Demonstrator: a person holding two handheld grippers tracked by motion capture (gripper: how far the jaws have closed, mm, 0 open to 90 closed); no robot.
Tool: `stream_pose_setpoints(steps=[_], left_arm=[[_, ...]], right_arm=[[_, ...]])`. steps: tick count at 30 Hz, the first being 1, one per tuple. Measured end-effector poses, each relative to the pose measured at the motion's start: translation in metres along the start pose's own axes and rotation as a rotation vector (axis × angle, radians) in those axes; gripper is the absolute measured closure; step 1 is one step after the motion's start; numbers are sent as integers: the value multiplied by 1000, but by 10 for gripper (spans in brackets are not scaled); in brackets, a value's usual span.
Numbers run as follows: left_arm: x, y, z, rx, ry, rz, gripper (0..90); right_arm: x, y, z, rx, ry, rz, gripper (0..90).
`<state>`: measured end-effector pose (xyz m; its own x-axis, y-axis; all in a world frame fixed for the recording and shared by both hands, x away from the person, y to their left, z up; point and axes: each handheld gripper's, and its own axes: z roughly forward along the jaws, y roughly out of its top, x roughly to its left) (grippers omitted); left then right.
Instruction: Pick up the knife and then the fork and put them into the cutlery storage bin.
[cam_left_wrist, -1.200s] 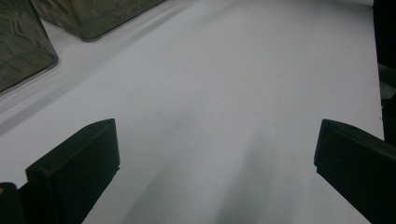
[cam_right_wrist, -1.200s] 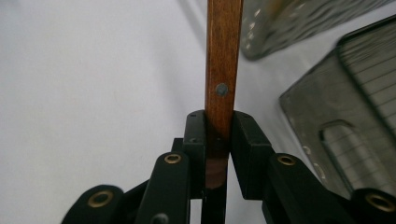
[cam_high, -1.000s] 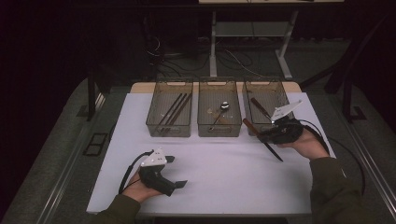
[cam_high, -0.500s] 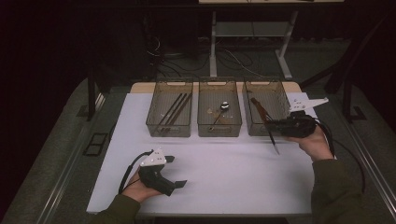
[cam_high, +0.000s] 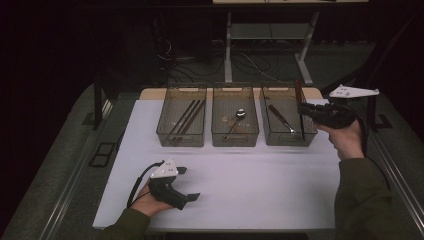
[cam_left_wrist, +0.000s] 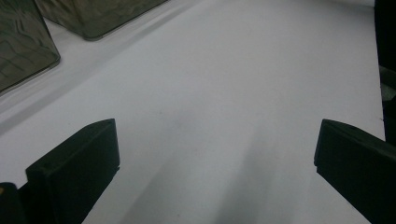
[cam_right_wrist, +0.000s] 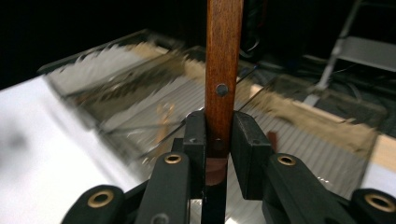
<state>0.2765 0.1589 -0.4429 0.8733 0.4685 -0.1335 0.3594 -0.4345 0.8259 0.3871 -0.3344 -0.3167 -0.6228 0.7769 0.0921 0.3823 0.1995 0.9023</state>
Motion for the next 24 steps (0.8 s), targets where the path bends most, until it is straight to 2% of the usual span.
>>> stream_pose_setpoints(steps=[5,9,11,18,24], left_arm=[[0,0,0,-1,-1,2,0],[0,0,0,-6,-3,-3,0],[0,0,0,-4,-3,1,0],[0,0,0,-6,-6,-2,0],[0,0,0,-6,-9,-2,0]], right_arm=[[-14,14,5,-42,-90,29,769],[-25,20,14,-39,-147,47,769],[-31,19,21,-26,-155,65,769],[-43,6,45,73,-207,105,768],[-51,-4,67,192,-225,145,767]])
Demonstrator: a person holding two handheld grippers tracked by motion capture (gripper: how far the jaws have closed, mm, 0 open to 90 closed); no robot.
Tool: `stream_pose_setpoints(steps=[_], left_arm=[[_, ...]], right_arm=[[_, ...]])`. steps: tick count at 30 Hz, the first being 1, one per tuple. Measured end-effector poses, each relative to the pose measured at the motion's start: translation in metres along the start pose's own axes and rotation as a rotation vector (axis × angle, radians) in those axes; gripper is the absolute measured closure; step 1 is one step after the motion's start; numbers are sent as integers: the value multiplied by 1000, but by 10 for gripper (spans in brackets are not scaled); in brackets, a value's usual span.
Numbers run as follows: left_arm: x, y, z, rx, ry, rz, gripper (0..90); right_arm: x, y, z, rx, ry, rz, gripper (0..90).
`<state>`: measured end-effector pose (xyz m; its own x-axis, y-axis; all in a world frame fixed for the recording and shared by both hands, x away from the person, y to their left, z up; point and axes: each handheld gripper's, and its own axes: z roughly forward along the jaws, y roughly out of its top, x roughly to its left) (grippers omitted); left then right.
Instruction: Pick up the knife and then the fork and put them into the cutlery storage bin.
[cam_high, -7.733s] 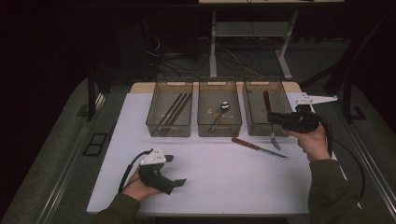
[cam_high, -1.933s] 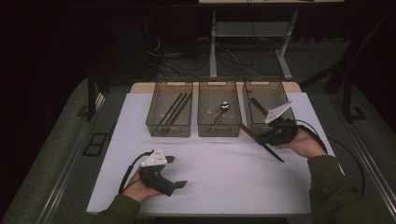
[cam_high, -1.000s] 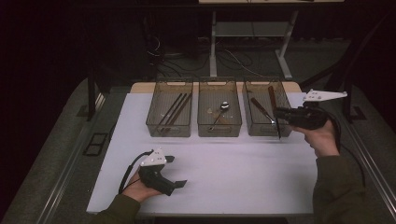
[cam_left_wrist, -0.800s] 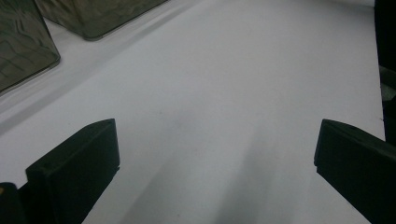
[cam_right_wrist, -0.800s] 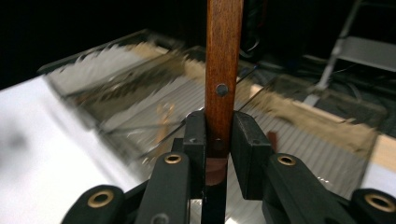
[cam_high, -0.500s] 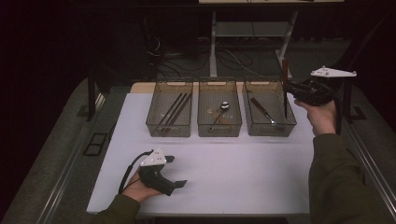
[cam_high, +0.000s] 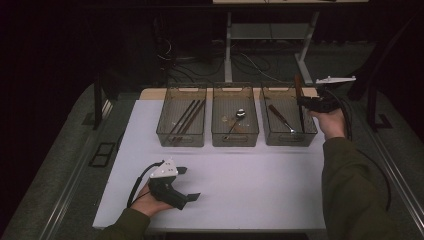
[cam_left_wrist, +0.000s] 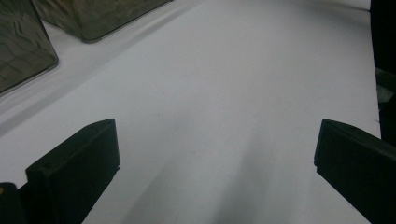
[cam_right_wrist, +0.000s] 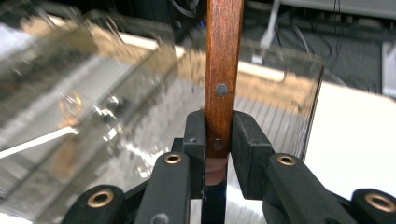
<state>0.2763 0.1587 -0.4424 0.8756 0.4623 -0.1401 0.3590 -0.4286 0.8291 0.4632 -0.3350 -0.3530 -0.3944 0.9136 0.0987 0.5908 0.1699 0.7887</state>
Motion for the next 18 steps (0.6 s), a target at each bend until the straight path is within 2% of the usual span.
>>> stream_pose_setpoints(steps=[5,7,8,12,15,18], left_arm=[[-1,0,0,-3,-3,-3,0],[0,0,0,-2,-3,-2,0],[-1,0,0,-2,-3,-1,0],[-1,0,0,-3,-4,-2,0],[-1,0,0,-3,-4,0,0],[-1,0,0,-2,-4,0,0]], right_arm=[[1,-5,17,83,-15,21,765],[4,-6,22,111,-34,5,755],[5,-6,23,120,-40,3,709],[5,-8,25,125,-16,17,527],[5,-8,24,117,2,17,450],[6,-9,20,86,22,21,395]])
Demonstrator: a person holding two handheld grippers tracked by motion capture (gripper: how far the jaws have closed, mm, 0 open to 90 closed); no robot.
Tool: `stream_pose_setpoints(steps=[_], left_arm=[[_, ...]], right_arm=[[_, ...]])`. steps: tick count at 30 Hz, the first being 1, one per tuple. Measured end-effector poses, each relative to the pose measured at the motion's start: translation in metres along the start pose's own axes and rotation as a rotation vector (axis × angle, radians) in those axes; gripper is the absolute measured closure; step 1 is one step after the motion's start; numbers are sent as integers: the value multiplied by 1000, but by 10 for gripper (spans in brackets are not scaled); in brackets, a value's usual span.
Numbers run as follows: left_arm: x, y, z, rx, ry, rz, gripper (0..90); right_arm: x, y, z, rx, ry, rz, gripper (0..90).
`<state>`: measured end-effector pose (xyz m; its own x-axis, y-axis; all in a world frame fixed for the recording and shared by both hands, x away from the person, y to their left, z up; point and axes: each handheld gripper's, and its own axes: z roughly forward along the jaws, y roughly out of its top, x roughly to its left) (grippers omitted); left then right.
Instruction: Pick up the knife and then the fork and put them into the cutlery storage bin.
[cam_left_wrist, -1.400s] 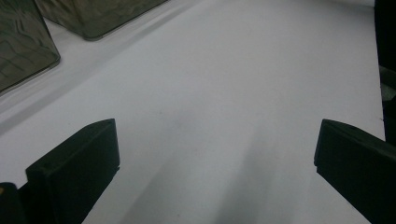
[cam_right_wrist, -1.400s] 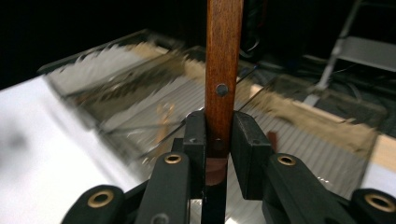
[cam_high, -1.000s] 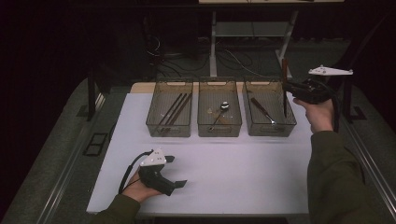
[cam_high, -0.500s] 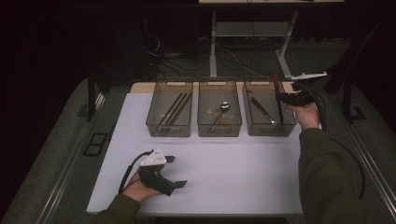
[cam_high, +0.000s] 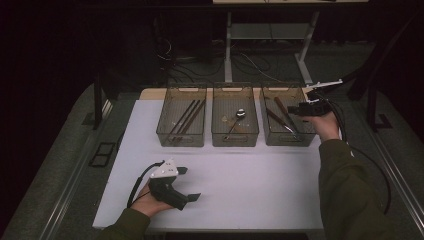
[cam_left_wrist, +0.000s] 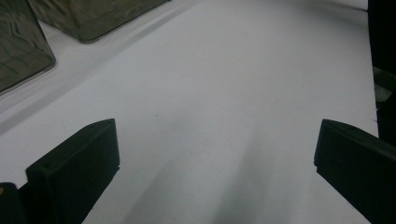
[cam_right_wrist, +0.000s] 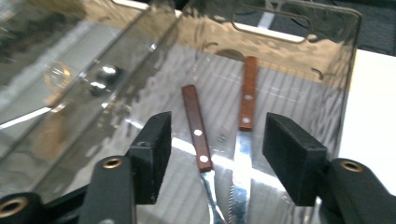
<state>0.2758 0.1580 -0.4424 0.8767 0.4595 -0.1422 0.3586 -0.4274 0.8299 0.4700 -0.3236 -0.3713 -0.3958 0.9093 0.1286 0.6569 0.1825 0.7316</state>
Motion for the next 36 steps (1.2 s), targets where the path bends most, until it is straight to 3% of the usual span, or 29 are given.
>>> stream_pose_setpoints(steps=[7,11,19,36], left_arm=[[0,0,0,5,1,0,0],[0,0,0,6,2,0,0],[0,0,0,5,5,-2,0],[1,0,0,-3,5,-10,0]], right_arm=[[6,-6,-10,-88,61,-11,282],[13,-9,-13,-104,43,-7,203],[21,-20,-23,-163,110,-9,176],[59,-61,-39,-185,191,-108,175]])
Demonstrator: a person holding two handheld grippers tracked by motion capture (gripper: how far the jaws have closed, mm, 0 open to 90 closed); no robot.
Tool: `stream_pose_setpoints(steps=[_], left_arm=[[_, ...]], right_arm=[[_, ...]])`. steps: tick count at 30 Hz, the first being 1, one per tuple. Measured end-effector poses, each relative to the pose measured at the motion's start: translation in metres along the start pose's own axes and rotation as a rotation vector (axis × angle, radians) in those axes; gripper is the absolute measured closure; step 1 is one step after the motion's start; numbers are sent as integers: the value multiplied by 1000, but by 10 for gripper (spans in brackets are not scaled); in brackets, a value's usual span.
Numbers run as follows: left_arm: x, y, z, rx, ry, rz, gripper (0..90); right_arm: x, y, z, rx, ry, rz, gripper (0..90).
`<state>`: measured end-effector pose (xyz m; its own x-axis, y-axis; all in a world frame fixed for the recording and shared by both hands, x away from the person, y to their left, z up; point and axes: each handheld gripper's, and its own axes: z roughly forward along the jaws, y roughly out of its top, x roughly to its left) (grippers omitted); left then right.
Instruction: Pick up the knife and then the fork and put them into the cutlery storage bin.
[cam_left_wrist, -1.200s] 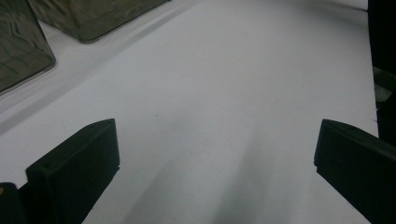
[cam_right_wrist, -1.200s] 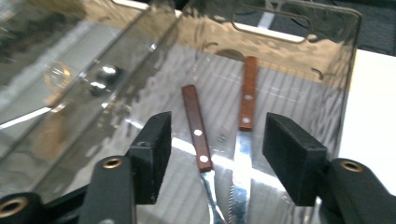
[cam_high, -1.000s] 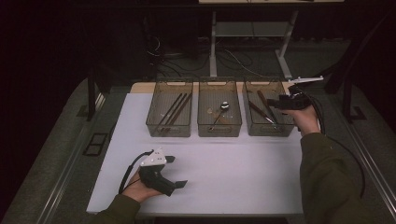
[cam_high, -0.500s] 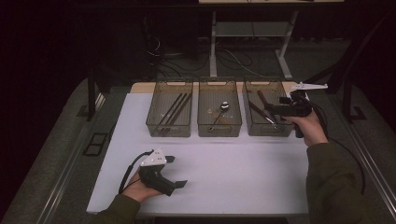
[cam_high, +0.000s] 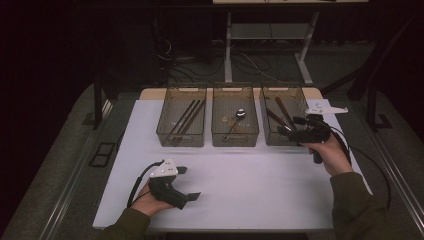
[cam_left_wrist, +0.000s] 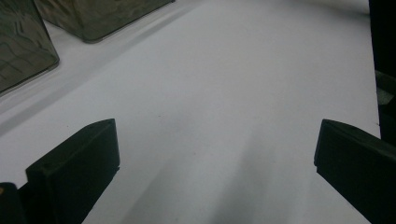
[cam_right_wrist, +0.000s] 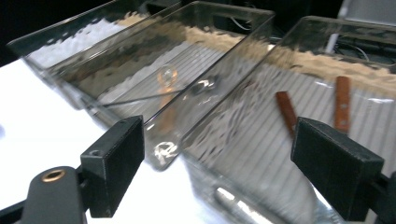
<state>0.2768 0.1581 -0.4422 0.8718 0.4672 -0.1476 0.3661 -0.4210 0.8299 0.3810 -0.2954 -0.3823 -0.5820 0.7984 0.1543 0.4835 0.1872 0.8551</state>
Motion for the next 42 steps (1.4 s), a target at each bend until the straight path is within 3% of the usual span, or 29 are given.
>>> stream_pose_setpoints(steps=[4,16,22,36,42], left_arm=[[-1,0,0,3,3,5,0],[-2,0,-1,11,5,8,0],[-1,0,-2,6,9,1,0],[-2,0,-2,5,14,-4,0],[-2,0,-2,-1,16,-7,0]], right_arm=[[11,-8,-3,11,7,-40,171],[39,-40,-14,14,72,-75,141],[50,-61,-16,49,79,-107,141],[63,-98,-31,70,107,-103,140],[65,-103,-37,65,109,-114,140]])
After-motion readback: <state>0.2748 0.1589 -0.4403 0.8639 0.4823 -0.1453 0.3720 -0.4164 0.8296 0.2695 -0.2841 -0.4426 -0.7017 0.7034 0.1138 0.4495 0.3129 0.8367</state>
